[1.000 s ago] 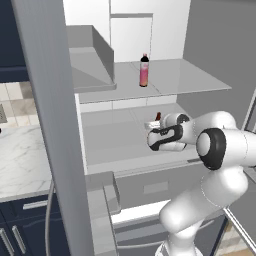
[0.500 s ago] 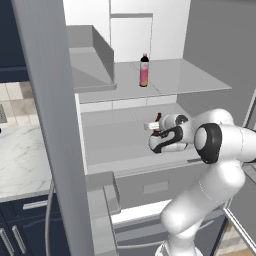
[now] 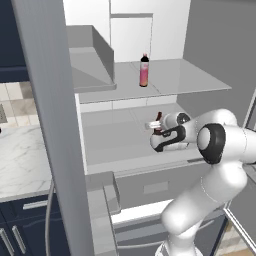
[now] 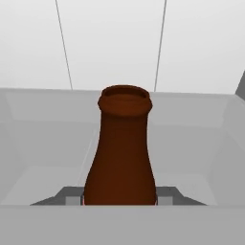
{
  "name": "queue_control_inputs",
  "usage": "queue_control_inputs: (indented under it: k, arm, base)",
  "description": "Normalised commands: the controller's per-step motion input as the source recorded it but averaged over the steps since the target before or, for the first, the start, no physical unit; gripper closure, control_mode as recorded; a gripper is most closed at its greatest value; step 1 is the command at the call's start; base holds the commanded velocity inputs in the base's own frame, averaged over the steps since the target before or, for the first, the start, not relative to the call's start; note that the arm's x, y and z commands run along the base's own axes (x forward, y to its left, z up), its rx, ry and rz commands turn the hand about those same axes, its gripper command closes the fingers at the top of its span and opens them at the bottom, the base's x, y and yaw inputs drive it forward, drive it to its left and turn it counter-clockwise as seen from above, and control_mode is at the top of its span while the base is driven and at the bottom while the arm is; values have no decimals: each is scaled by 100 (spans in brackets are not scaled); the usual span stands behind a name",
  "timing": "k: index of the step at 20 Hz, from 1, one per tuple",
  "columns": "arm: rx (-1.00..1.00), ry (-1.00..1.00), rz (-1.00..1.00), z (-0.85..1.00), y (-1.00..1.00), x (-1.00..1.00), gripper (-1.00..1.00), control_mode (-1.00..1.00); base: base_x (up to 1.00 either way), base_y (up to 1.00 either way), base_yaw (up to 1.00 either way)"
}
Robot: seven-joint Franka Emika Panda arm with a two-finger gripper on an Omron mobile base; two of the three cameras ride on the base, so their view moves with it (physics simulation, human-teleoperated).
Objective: Open the fridge, grab two sodas, and place both sodas inside the bowl with ice on the dining counter.
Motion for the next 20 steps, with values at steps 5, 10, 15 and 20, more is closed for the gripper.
queue_control_inputs:
  k: [5,10,15,20]
  arm:
    - [0,-3,0,-1,0,-27,100,-100]
    - [0,0,0,31,10,-35,100,-100]
    - [0,10,0,73,1,-26,100,-100]
    - [0,19,0,54,0,-30,100,-100]
  base:
    - [0,0,0]
    - [0,0,0]
    - [0,0,0]
    - [0,0,0]
